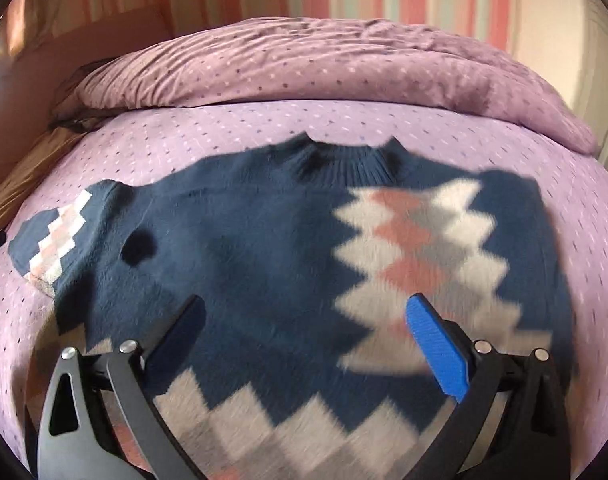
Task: Fold small clothes
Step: 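Grasp the other sleeve cuff with the left gripper and lift it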
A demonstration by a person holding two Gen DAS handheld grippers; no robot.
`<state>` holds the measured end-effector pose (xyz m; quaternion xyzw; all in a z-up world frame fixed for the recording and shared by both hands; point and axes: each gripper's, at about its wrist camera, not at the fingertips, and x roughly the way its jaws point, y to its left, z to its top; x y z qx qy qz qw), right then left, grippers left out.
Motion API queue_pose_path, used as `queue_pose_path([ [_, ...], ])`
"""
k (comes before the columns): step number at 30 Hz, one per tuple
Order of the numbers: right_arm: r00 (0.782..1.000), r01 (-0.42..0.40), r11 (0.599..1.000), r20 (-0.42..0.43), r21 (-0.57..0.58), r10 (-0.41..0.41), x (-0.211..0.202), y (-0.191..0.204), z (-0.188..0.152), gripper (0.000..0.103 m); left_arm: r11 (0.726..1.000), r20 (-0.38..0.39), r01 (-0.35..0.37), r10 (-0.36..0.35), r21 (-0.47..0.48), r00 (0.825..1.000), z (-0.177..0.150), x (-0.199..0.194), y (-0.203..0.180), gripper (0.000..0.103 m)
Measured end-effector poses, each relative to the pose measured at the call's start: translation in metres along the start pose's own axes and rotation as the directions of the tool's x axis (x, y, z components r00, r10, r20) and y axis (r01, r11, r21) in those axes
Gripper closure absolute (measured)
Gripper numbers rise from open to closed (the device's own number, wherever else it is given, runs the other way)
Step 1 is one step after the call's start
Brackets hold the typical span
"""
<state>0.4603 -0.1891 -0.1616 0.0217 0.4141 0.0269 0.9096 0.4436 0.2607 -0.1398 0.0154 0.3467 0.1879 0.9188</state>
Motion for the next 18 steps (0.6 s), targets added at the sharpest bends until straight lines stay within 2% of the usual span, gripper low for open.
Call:
queue_pose_path([
  [2,0.999,0.03,0.999,0.029,-0.026,-0.029,-0.008,0.014,-0.021,0.002,0.997,-0.006,-0.067,0.066,-0.034,0.998,0.001,0.019,0.038,0.003],
  [3,0.997,0.058,0.997,0.054,-0.053,-0.055,-0.011,0.022,-0.031,0.002,0.995,-0.006,-0.076,0.076,-0.058,0.997,0.001,0.027,0.055,0.003],
  [6,0.988,0.09,0.988,0.14,-0.123,-0.073,-0.017,0.036,-0.051,0.002,0.993,-0.041,-0.096,0.093,-0.07,0.995,-0.003,0.054,0.08,0.003],
  [8,0.983,0.099,0.985,0.17,-0.141,-0.074,-0.022,0.04,-0.054,0.002,0.995,-0.058,-0.068,0.064,-0.074,0.996,-0.008,0.069,0.09,0.003],
  [10,0.984,0.094,0.987,0.162,-0.128,-0.072,-0.021,0.036,-0.055,0.002,0.995,-0.103,-0.022,0.012,-0.099,0.995,-0.011,0.088,0.097,0.003],
  [13,0.991,0.086,0.995,0.104,-0.047,-0.081,-0.01,0.019,-0.053,0.002,0.995,-0.079,0.007,-0.015,-0.102,0.997,-0.005,0.095,0.098,0.003],
  [14,0.993,0.079,0.997,0.091,-0.02,-0.077,-0.007,0.014,-0.052,0.002,0.994,-0.094,0.01,-0.02,-0.105,0.995,-0.003,0.099,0.097,0.003],
  [18,0.995,0.051,0.997,0.086,0.051,-0.055,-0.006,0.0,-0.055,0.002,0.975,-0.184,-0.043,0.002,-0.218,0.983,-0.006,0.115,0.116,0.003],
])
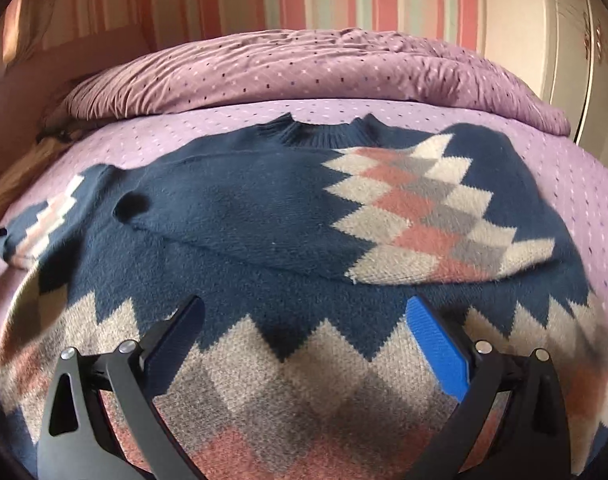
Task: Fold small clothes
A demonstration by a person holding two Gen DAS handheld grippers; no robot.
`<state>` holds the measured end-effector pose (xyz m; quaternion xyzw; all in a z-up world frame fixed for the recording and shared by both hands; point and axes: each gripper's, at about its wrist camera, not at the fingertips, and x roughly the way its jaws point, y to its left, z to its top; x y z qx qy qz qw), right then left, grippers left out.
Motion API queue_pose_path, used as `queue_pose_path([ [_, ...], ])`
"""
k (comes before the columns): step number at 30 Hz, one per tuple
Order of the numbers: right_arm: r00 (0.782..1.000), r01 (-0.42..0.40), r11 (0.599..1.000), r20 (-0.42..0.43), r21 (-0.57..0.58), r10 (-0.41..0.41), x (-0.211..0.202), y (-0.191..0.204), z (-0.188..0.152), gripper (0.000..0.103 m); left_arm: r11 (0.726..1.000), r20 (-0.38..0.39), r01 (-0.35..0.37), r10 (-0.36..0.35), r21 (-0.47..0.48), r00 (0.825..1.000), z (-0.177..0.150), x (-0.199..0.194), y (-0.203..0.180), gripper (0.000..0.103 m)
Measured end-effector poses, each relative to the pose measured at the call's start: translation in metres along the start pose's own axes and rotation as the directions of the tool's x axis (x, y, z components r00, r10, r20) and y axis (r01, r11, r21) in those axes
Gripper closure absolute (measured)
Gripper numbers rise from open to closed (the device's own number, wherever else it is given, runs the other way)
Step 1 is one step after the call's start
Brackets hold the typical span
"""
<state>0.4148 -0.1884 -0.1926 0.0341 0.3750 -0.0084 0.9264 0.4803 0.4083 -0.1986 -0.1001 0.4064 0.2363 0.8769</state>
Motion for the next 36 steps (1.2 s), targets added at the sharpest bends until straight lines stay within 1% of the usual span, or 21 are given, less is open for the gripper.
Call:
queue_pose_path([
  [2,1.0,0.004,1.0,0.002,-0.008,-0.004,0.0,0.001,-0.001,0.002,0.998,-0.027,-0.047,0.046,-0.039,0.999,0.0,0.006,0.011,0.003],
  [3,1.0,0.007,1.0,0.004,-0.017,-0.007,0.0,0.004,-0.001,0.002,0.998,-0.044,-0.044,0.042,-0.049,0.998,0.0,0.01,0.013,0.003],
  [4,1.0,0.01,0.999,0.009,-0.031,-0.01,0.0,0.007,-0.002,0.002,0.998,-0.071,-0.015,0.011,-0.064,0.997,0.0,0.016,0.016,0.003],
  [7,0.999,0.022,0.998,0.034,-0.066,-0.02,-0.005,0.014,-0.002,0.002,0.999,-0.067,0.029,-0.032,-0.044,0.997,0.003,0.02,0.014,0.005],
  [8,0.999,0.032,0.997,0.039,-0.074,-0.029,-0.006,0.015,-0.002,0.002,0.998,-0.065,0.064,-0.065,-0.022,0.996,0.004,0.021,0.01,0.01],
  [9,0.999,0.037,0.996,0.04,-0.078,-0.034,-0.007,0.016,-0.002,0.002,0.997,-0.061,0.08,-0.08,-0.005,0.995,0.004,0.021,0.006,0.018],
  [10,0.999,0.033,0.996,0.033,-0.081,-0.03,-0.006,0.016,-0.001,0.002,0.996,-0.061,0.083,-0.082,0.012,0.995,0.005,0.022,0.002,0.022],
  [12,1.0,0.012,0.997,0.024,-0.079,-0.01,-0.008,0.015,0.003,0.002,0.994,-0.059,0.103,-0.101,0.043,0.993,0.005,0.023,-0.004,0.046],
  [13,1.0,0.003,0.997,0.023,-0.078,-0.001,-0.01,0.015,0.005,0.002,0.993,-0.061,0.112,-0.109,0.047,0.992,0.005,0.023,-0.005,0.053],
  [14,0.999,0.008,0.998,0.033,-0.068,-0.006,-0.015,0.013,0.008,0.002,0.99,-0.057,0.132,-0.129,0.044,0.99,0.007,0.022,-0.006,0.073],
  [15,0.999,0.013,0.998,0.043,-0.063,-0.01,-0.019,0.011,0.009,0.002,0.989,-0.052,0.14,-0.138,0.041,0.989,0.008,0.021,-0.007,0.08],
  [17,0.998,0.015,0.999,0.067,-0.053,-0.012,-0.03,0.008,0.013,0.002,0.988,-0.04,0.154,-0.153,0.024,0.987,0.012,0.02,-0.004,0.087],
  [20,0.997,0.01,0.999,0.076,-0.042,-0.007,-0.038,0.005,0.016,0.002,0.988,0.001,0.156,-0.156,0.006,0.988,0.014,0.008,-0.005,0.09],
  [25,0.996,0.009,0.999,0.086,-0.043,-0.006,-0.044,0.001,0.019,0.002,0.991,0.055,0.124,-0.127,0.055,0.99,0.025,-0.018,-0.02,0.091],
  [26,0.996,0.007,0.999,0.089,-0.035,-0.004,-0.045,0.0,0.021,0.002,0.99,0.061,0.138,-0.14,0.037,0.988,0.031,-0.028,-0.025,0.091],
  [28,0.996,0.009,1.0,0.086,-0.016,-0.008,-0.046,-0.005,0.024,0.002,0.987,0.077,0.156,-0.158,0.031,0.984,0.04,-0.045,-0.036,0.091],
  [30,0.996,0.008,1.0,0.09,0.007,-0.008,-0.051,-0.014,0.029,0.002,0.979,0.099,0.192,-0.198,0.061,0.975,0.049,-0.073,-0.063,0.091],
  [31,0.996,0.006,1.0,0.09,0.014,-0.008,-0.053,-0.018,0.031,0.002,0.974,0.115,0.207,-0.217,0.088,0.969,0.051,-0.087,-0.078,0.091],
  [32,0.995,0.007,1.0,0.096,0.025,-0.009,-0.058,-0.025,0.035,0.002,0.965,0.131,0.228,-0.244,0.129,0.961,0.054,-0.106,-0.101,0.091],
  [34,0.995,0.011,1.0,0.098,0.029,-0.014,-0.064,-0.036,0.04,0.002,0.949,0.134,0.265,-0.289,0.172,0.948,0.055,-0.13,-0.133,0.091],
  [36,0.994,0.009,0.999,0.105,0.033,-0.012,-0.071,-0.051,0.048,0.002,0.928,0.122,0.313,-0.341,0.202,0.932,0.052,-0.156,-0.177,0.091],
])
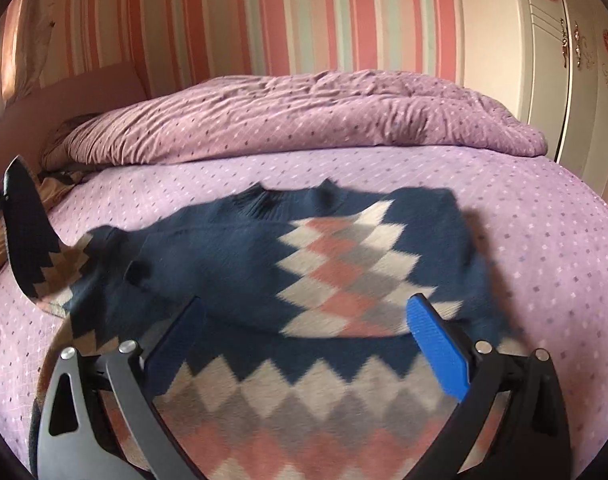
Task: Fold small clothes
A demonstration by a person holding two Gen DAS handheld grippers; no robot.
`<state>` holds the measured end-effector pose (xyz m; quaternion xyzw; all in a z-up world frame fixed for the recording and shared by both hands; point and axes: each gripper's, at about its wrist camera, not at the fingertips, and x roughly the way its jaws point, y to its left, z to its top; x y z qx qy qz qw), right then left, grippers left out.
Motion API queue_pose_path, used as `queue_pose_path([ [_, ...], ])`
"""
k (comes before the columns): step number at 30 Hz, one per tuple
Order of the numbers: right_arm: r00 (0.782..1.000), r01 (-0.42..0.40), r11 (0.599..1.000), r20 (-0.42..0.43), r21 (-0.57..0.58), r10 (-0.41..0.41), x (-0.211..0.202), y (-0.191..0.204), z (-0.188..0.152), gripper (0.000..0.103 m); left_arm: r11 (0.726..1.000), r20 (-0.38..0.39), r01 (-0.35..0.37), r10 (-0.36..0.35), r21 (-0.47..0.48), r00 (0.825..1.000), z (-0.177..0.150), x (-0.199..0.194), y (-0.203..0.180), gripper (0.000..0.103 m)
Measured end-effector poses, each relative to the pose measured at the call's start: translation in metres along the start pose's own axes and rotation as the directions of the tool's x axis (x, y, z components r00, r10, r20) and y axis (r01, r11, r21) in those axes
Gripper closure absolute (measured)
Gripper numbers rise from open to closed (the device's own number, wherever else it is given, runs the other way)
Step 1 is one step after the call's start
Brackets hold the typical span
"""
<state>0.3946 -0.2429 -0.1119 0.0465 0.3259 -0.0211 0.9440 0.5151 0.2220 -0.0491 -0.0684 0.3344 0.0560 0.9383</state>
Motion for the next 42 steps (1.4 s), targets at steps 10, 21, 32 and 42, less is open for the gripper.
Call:
queue_pose_path([
  [10,0.999,0.045,0.998,0.02,0.054,-0.046,-0.021,-0.097,0.025,0.002,0.988,-0.055,0.118,-0.113,0.102,0.992,-0.021,-0.004,-0.214,0.091],
  [21,0.993,0.106,0.993,-0.051,0.048,-0.103,-0.002,-0.171,0.017,0.002,0.965,-0.256,0.214,-0.171,0.15,0.951,-0.141,0.049,-0.376,0.091],
  [32,0.987,-0.046,0.986,-0.148,0.158,0.07,0.056,-0.141,0.017,0.002,0.978,-0.073,0.137,-0.127,0.158,0.989,-0.113,0.007,-0.32,0.003],
  [42,0.882,-0.178,0.92,-0.358,0.35,0.307,0.156,-0.07,0.028,0.007,0.927,-0.018,-0.056,0.067,0.371,0.998,-0.125,0.015,-0.233,0.003],
])
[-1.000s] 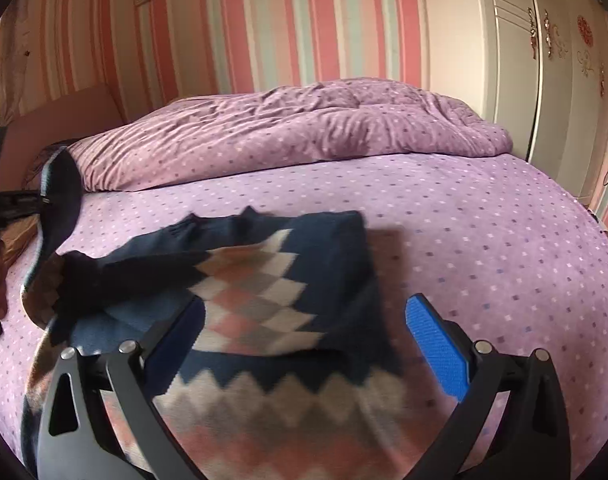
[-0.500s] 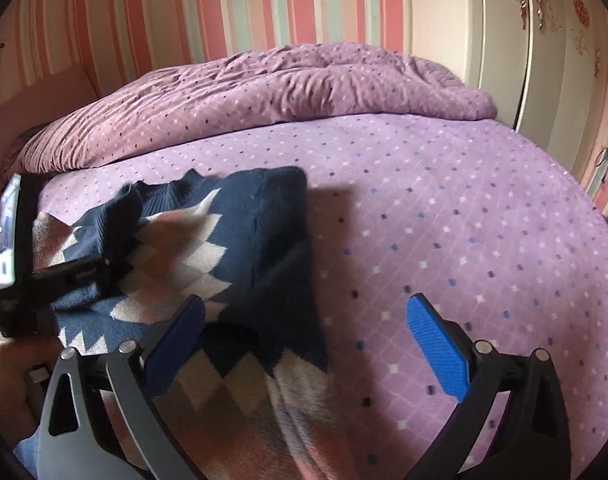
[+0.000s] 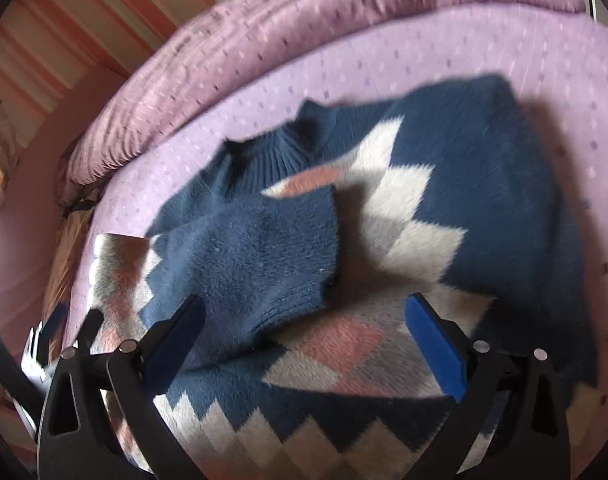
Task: Fold small clothes
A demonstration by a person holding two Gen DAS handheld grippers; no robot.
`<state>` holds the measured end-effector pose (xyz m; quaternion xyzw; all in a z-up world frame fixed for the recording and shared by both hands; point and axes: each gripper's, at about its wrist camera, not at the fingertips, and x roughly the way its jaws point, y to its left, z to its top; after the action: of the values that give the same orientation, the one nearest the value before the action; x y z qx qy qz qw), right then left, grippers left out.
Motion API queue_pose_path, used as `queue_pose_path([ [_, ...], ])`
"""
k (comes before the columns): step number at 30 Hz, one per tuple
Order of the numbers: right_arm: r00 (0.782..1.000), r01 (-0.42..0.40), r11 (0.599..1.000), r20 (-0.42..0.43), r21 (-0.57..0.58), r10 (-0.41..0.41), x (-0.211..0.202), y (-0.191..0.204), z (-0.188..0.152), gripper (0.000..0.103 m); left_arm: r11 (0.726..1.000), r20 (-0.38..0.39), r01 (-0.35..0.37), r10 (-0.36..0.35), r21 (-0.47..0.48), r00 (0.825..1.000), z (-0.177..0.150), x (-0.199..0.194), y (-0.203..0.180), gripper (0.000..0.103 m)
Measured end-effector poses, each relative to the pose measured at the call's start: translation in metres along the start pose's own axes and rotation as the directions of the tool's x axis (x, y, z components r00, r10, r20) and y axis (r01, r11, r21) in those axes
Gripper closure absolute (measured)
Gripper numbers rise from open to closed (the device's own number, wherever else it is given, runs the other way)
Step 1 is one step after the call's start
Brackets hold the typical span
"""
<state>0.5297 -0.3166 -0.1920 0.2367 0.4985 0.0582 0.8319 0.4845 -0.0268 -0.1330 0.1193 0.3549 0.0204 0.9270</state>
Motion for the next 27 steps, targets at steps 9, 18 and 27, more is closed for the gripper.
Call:
queue_pose_path([
  [9,0.997,0.019,1.0,-0.072,-0.016,-0.021,0.029,0.014,0.008,0.074,0.999,-0.029,0.005,-0.006,-0.043,1.0,-0.02,0.011,0.015,0.003],
  [18,0.96,0.218,0.971,0.204,-0.101,-0.194,-0.042,0.002,0.021,0.097,0.995,-0.057,-0.007,0.002,-0.101,0.998,-0.021,0.017,0.023,0.003],
  [27,0.92,0.392,0.89,0.111,-0.231,-0.377,-0.016,-0.027,0.005,0.073,0.987,-0.212,0.003,-0.037,-0.158,0.976,-0.04,0.059,0.014,0.003],
])
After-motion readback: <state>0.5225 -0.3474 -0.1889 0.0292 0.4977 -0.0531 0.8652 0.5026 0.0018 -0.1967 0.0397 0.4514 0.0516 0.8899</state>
